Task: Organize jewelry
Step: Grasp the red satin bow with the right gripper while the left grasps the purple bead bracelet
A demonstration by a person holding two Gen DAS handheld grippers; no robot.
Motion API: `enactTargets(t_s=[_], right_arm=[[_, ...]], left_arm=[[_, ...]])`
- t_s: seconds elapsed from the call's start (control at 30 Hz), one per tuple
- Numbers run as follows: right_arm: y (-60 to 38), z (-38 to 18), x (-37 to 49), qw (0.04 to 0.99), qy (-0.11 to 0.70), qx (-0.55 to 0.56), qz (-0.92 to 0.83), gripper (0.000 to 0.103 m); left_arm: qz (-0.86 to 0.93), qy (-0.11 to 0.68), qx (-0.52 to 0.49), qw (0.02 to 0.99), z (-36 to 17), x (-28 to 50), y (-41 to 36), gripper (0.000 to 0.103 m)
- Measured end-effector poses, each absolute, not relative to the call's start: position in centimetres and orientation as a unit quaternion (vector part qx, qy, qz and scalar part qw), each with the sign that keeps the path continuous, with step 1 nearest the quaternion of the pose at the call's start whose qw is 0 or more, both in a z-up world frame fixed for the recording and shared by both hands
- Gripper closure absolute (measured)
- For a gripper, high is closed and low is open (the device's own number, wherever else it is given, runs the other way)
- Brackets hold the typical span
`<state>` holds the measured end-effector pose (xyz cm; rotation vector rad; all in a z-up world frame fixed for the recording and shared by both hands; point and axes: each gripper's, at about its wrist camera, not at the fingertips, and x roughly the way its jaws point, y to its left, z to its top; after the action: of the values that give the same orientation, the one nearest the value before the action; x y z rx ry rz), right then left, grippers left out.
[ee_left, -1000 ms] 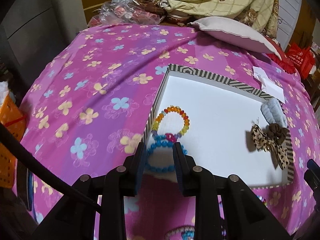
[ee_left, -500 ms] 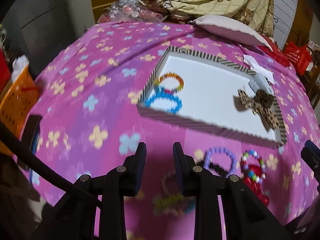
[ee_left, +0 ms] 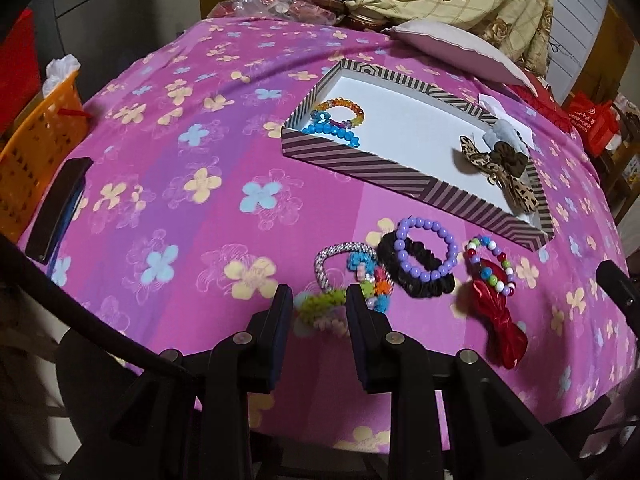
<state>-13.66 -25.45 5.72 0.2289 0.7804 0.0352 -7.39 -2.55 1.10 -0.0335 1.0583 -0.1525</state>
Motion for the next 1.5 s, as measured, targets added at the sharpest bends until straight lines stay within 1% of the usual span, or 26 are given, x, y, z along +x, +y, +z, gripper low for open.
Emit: enactTargets(t_s=[0.6, 0.87, 1.03, 1.17, 1.5], right_arm=[[-25.3, 5.8, -15.4, 0.919, 0.383, 0.097, 0.008, 0.035], [-25.4, 5.1, -16.9, 0.916, 0.391, 0.088, 0.012, 0.035], [-25.0, 3.7, -17.1, 0.909, 0.407, 0.084, 0.029, 0.035], [-23.6, 2.2, -16.5, 0.9, 0.425, 0.079, 0.053, 0.039], [-20.0, -2.4, -11.7, 0.874, 0.476, 0.053, 0.082, 0.039]], left_arm=[[-0.065, 0.489, 0.003, 0.87, 1.8, -9.1, -2.9, 0.075], [-0.062, 0.494, -0.014, 0.867, 1.9, -9.3, -2.0, 0.075], [-0.059, 0.505, -0.027, 0.861, 1.5, -9.0, -1.4, 0.075], [-0.056, 0.511, -0.033, 0.857, 1.0, -8.7, -1.3, 0.075], [-0.061, 0.528, -0.063, 0.845, -0.2, -7.7, -0.3, 0.075]])
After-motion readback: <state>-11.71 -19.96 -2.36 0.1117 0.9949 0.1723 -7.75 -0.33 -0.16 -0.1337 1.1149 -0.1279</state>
